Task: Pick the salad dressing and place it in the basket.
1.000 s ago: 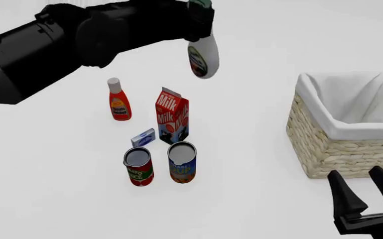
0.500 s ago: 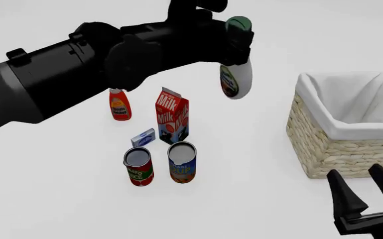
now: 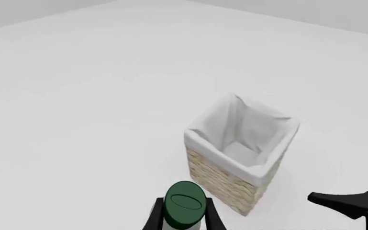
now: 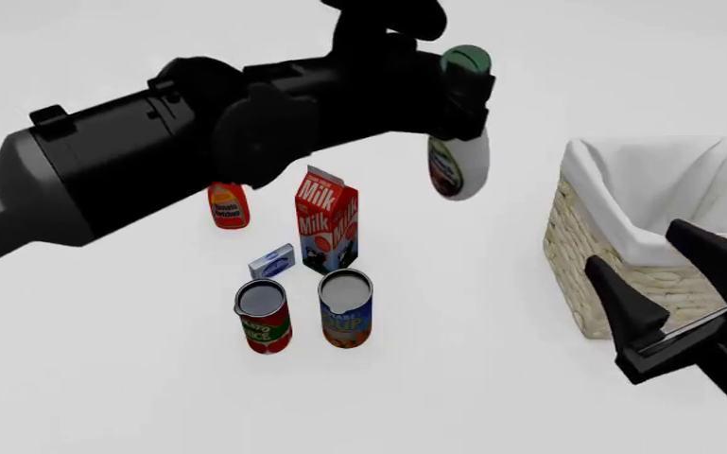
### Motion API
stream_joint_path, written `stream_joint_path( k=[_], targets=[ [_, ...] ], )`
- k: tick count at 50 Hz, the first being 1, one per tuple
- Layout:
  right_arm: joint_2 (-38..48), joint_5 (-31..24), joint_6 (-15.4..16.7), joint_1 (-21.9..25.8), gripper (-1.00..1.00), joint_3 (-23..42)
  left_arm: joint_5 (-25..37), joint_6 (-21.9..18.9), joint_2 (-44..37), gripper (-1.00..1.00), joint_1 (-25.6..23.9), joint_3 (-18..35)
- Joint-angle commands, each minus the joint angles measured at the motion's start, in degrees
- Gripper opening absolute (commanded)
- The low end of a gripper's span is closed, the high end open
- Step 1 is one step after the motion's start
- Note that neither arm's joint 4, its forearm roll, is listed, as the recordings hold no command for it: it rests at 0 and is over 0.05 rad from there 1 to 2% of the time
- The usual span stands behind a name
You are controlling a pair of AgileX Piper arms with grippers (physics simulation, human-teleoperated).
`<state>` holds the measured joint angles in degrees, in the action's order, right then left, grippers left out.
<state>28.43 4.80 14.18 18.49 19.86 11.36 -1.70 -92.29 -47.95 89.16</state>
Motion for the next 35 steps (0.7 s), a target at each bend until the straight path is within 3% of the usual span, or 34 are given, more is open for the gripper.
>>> stream_joint_path(
  k=[1,15,35],
  targets=[
    [6.9,-3.9,2.8,4.1,1.00,10.0,-0.5,-0.7,0.5,-1.00,-0.8,-0.1],
    [13.3,-3.2,2.7,6.4,1.00,16.6,-0.9,0.3,1.2,-1.00,-1.6,-0.9],
    [18.9,1.4,3.4,7.4,1.00,18.9,-1.4,1.3,1.9,-1.00,-2.7,-1.6]
  ],
)
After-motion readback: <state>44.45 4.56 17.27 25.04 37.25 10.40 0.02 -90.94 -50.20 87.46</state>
